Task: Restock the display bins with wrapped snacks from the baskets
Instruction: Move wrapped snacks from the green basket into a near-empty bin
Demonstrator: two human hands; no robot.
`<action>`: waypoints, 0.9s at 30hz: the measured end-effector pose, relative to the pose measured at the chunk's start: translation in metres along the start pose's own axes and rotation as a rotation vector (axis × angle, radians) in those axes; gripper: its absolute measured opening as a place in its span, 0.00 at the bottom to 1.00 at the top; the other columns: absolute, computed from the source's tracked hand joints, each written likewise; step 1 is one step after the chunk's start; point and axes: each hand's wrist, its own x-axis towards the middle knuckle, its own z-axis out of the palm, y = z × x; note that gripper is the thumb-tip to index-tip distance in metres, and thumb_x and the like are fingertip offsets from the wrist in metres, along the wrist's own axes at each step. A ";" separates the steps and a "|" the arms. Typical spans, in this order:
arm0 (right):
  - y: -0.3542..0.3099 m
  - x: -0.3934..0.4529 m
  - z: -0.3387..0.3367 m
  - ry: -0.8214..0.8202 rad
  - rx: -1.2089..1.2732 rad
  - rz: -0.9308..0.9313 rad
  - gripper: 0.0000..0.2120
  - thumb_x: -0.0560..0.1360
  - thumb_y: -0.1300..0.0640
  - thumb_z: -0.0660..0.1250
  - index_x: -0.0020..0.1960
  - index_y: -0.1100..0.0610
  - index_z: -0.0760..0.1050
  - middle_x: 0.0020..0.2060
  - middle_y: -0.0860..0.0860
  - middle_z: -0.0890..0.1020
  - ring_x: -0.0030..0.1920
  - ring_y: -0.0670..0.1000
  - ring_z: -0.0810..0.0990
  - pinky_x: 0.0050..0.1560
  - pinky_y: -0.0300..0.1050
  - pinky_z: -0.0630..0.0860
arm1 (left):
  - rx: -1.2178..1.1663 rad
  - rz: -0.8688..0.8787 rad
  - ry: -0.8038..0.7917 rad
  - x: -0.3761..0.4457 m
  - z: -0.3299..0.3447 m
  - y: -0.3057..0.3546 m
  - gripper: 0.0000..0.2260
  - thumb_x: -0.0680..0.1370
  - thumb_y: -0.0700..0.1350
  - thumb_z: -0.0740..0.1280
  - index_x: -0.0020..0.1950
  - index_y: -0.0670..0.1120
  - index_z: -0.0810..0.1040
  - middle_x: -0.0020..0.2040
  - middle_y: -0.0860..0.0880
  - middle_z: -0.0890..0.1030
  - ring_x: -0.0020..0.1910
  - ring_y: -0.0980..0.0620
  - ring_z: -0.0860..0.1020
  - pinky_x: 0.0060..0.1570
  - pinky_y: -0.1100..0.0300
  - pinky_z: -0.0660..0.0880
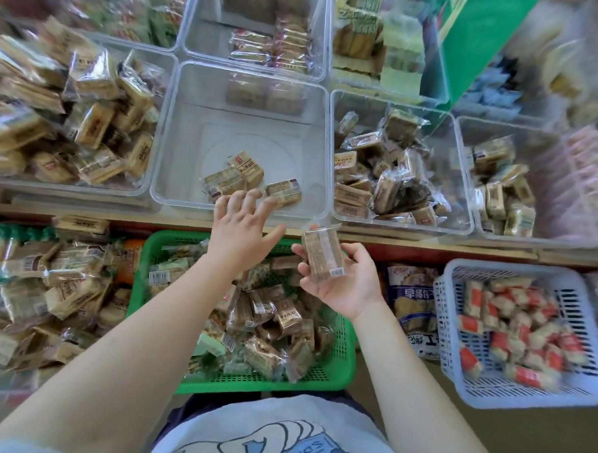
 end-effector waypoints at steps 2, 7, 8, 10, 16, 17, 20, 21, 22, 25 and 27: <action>-0.026 -0.005 0.012 0.043 -0.055 -0.081 0.24 0.77 0.53 0.55 0.65 0.65 0.78 0.57 0.65 0.80 0.42 0.60 0.79 0.43 0.51 0.76 | -0.022 -0.010 -0.003 0.001 -0.003 0.002 0.24 0.81 0.65 0.51 0.73 0.57 0.67 0.74 0.49 0.67 0.74 0.46 0.60 0.72 0.47 0.51; -0.113 -0.013 0.054 0.314 -0.654 -0.605 0.16 0.82 0.56 0.56 0.68 0.58 0.69 0.50 0.54 0.77 0.43 0.51 0.80 0.40 0.46 0.76 | -0.084 -0.045 -0.003 0.002 -0.009 0.006 0.31 0.78 0.66 0.39 0.72 0.57 0.68 0.74 0.49 0.67 0.74 0.47 0.60 0.73 0.47 0.51; -0.129 -0.010 0.060 0.422 -0.853 -0.707 0.16 0.82 0.55 0.58 0.69 0.55 0.67 0.52 0.52 0.76 0.48 0.50 0.79 0.46 0.46 0.77 | -0.088 -0.049 -0.001 0.002 -0.010 0.006 0.32 0.77 0.66 0.38 0.72 0.57 0.69 0.74 0.49 0.67 0.74 0.47 0.60 0.73 0.47 0.51; -0.152 0.002 0.062 0.574 -1.203 -0.781 0.21 0.81 0.51 0.59 0.73 0.53 0.66 0.62 0.52 0.73 0.60 0.52 0.75 0.59 0.49 0.73 | -0.082 -0.055 -0.008 0.003 -0.010 0.007 0.32 0.77 0.66 0.38 0.72 0.57 0.69 0.74 0.50 0.66 0.74 0.48 0.59 0.73 0.48 0.50; -0.084 0.020 0.035 0.621 -1.460 -0.973 0.10 0.79 0.62 0.60 0.55 0.59 0.79 0.55 0.52 0.76 0.48 0.49 0.74 0.49 0.41 0.69 | -0.039 -0.039 -0.022 0.004 -0.006 0.004 0.29 0.79 0.67 0.42 0.72 0.57 0.68 0.74 0.49 0.66 0.74 0.47 0.60 0.73 0.47 0.50; -0.061 0.022 0.027 0.597 -1.467 -0.986 0.09 0.79 0.63 0.60 0.51 0.59 0.79 0.49 0.51 0.78 0.46 0.50 0.74 0.45 0.39 0.68 | -0.028 -0.034 -0.028 0.004 -0.005 0.003 0.27 0.80 0.66 0.43 0.72 0.57 0.68 0.74 0.49 0.66 0.74 0.46 0.59 0.73 0.46 0.50; 0.001 0.040 -0.008 0.545 -1.511 -0.814 0.09 0.79 0.61 0.60 0.46 0.58 0.79 0.39 0.51 0.81 0.41 0.52 0.76 0.38 0.43 0.65 | -0.003 -0.033 -0.030 0.004 -0.002 0.002 0.29 0.79 0.67 0.41 0.72 0.56 0.67 0.74 0.49 0.65 0.74 0.46 0.59 0.72 0.47 0.49; 0.016 0.049 -0.021 0.545 -1.542 -0.736 0.09 0.79 0.60 0.60 0.47 0.58 0.78 0.40 0.51 0.81 0.41 0.54 0.77 0.38 0.44 0.65 | 0.004 -0.032 -0.024 0.004 -0.001 0.002 0.30 0.79 0.67 0.40 0.72 0.56 0.67 0.74 0.49 0.65 0.74 0.45 0.59 0.72 0.46 0.49; 0.028 0.058 -0.033 0.554 -1.584 -0.648 0.09 0.79 0.60 0.59 0.48 0.56 0.78 0.43 0.52 0.81 0.44 0.55 0.78 0.39 0.46 0.67 | 0.008 -0.030 -0.021 0.004 0.000 0.002 0.31 0.78 0.67 0.39 0.72 0.56 0.67 0.74 0.49 0.65 0.74 0.45 0.59 0.73 0.46 0.50; 0.048 0.082 -0.064 0.568 -1.669 -0.424 0.17 0.79 0.59 0.61 0.67 0.57 0.73 0.62 0.55 0.76 0.62 0.57 0.74 0.59 0.52 0.73 | 0.027 -0.035 -0.006 0.003 0.005 0.001 0.30 0.78 0.68 0.40 0.72 0.57 0.66 0.74 0.49 0.64 0.74 0.45 0.59 0.73 0.45 0.50; 0.052 0.094 -0.072 0.589 -1.662 -0.424 0.26 0.78 0.58 0.65 0.75 0.59 0.65 0.70 0.57 0.71 0.70 0.59 0.68 0.69 0.53 0.67 | 0.041 -0.035 0.003 0.003 0.007 0.001 0.30 0.78 0.68 0.40 0.72 0.57 0.65 0.75 0.48 0.63 0.75 0.45 0.58 0.73 0.45 0.50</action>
